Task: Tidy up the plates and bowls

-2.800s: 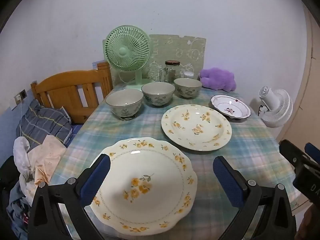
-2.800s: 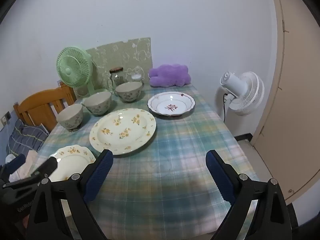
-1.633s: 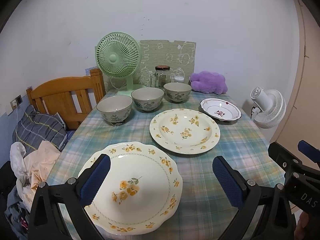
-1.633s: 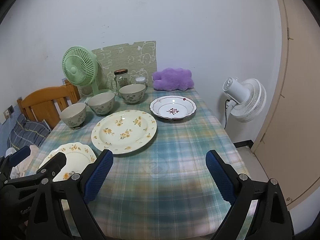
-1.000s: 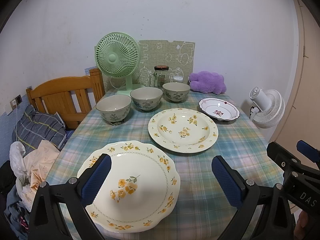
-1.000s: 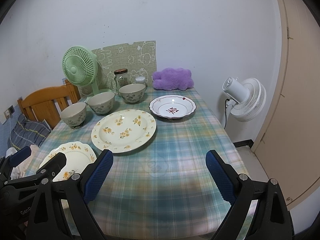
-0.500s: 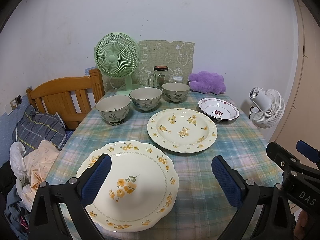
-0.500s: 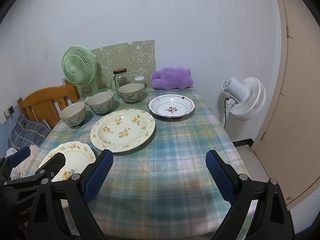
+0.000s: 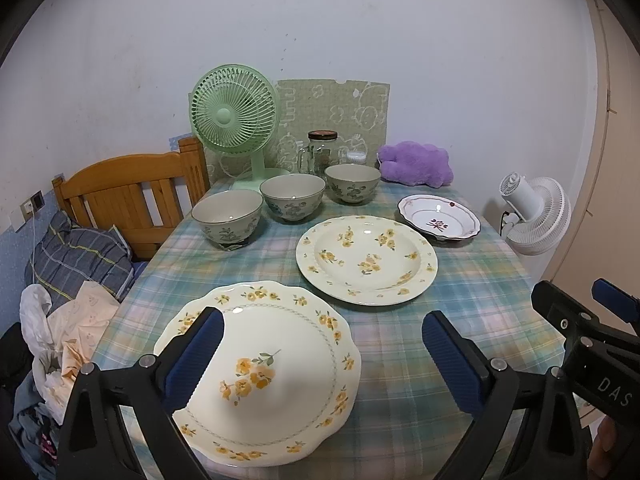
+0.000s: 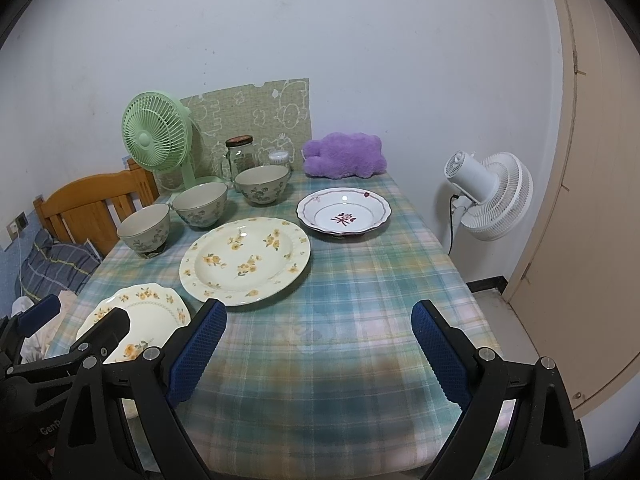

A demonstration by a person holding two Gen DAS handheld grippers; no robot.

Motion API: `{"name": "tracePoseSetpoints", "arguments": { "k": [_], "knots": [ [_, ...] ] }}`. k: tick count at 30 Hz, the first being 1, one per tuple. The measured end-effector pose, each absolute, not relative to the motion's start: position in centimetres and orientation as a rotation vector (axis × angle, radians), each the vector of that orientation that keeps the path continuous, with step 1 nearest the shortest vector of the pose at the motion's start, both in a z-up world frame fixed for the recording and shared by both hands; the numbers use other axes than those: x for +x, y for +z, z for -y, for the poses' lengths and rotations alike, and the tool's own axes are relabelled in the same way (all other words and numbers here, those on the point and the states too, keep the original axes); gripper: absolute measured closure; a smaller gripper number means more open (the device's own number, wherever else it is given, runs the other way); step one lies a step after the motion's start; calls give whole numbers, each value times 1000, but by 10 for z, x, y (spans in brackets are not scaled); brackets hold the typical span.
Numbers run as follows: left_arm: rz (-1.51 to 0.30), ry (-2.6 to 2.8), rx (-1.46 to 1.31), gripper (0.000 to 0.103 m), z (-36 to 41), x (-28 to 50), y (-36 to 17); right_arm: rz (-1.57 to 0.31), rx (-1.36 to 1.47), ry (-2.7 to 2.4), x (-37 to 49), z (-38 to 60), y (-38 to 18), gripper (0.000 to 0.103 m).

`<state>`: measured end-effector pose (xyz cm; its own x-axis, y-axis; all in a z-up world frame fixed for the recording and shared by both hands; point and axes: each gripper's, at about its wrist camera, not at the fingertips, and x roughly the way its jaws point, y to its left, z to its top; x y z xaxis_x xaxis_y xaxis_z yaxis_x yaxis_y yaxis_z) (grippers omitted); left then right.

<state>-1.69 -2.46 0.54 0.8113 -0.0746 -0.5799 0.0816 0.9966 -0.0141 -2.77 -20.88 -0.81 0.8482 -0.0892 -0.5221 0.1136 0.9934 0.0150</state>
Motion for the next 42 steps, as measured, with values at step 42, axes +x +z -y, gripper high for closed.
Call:
{"name": "tracePoseSetpoints", "arguments": {
  "k": [42],
  "knots": [
    [-978, -88, 46, 20, -122, 103, -99, -885, 75, -53, 100, 53, -107, 20]
  ]
}}
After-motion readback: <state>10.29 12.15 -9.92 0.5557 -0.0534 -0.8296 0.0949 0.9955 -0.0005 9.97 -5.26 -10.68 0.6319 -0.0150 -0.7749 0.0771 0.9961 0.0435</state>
